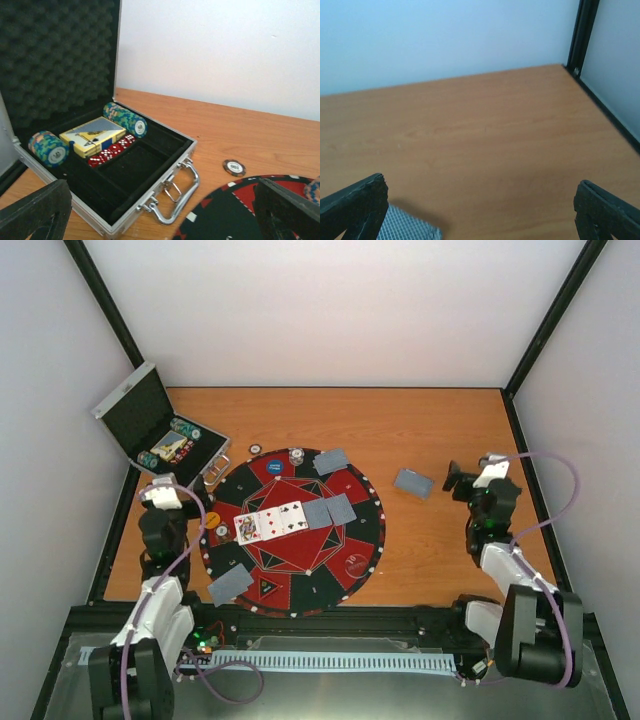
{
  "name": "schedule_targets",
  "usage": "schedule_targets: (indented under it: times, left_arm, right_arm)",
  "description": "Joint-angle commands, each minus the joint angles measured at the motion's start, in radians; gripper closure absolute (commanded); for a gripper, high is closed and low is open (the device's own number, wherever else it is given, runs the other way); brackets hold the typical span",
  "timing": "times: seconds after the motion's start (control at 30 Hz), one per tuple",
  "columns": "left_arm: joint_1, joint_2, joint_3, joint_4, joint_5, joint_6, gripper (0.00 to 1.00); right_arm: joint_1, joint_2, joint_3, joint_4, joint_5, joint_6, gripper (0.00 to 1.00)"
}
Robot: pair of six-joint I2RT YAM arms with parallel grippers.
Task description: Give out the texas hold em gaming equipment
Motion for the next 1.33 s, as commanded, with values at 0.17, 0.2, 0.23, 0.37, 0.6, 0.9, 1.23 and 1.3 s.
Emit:
schedule_targets:
  times: [0.17, 0.2, 0.23, 0.37, 0.6, 0.9, 1.23, 1.3]
  left_arm:
    - [0.008, 0.173, -0.128, 0.530, -0.245, 0.093, 0.00]
    - [0.009, 0.196, -0.137, 0.561, -0.267, 0.098, 0.00]
    - [0.010, 0.216, -0.143, 0.594, -0.274, 0.108, 0.00]
    - [0.010, 0.323, -0.098, 0.646, -0.224, 0.100, 0.00]
    - [0.010, 0.576, 0.017, 0.758, -0.082, 0.092, 0.00]
    - [0.011, 0.771, 0.100, 0.802, 0.030, 0.143, 0.00]
    - [0.011, 0.771, 0.102, 0.802, 0.029, 0.144, 0.00]
    - [0.011, 0.771, 0.101, 0.802, 0.030, 0.145, 0.00]
  right_arm:
    - [0.071, 0.184, -0.207, 0.573, 0.102, -0.018, 0.00]
    - [0.082, 0.207, -0.221, 0.626, 0.116, -0.021, 0.00]
    - [0.083, 0.217, -0.228, 0.654, 0.107, -0.030, 0.00]
    - [0.092, 0.355, -0.191, 0.730, 0.065, -0.065, 0.00]
    - [0.130, 0.472, -0.108, 0.710, 0.068, -0.110, 0.00]
    - [0.137, 0.461, -0.089, 0.635, 0.063, -0.126, 0.00]
    - [0.143, 0.466, -0.082, 0.634, 0.068, -0.130, 0.00]
    - [0.143, 0.465, -0.083, 0.634, 0.066, -0.131, 0.00]
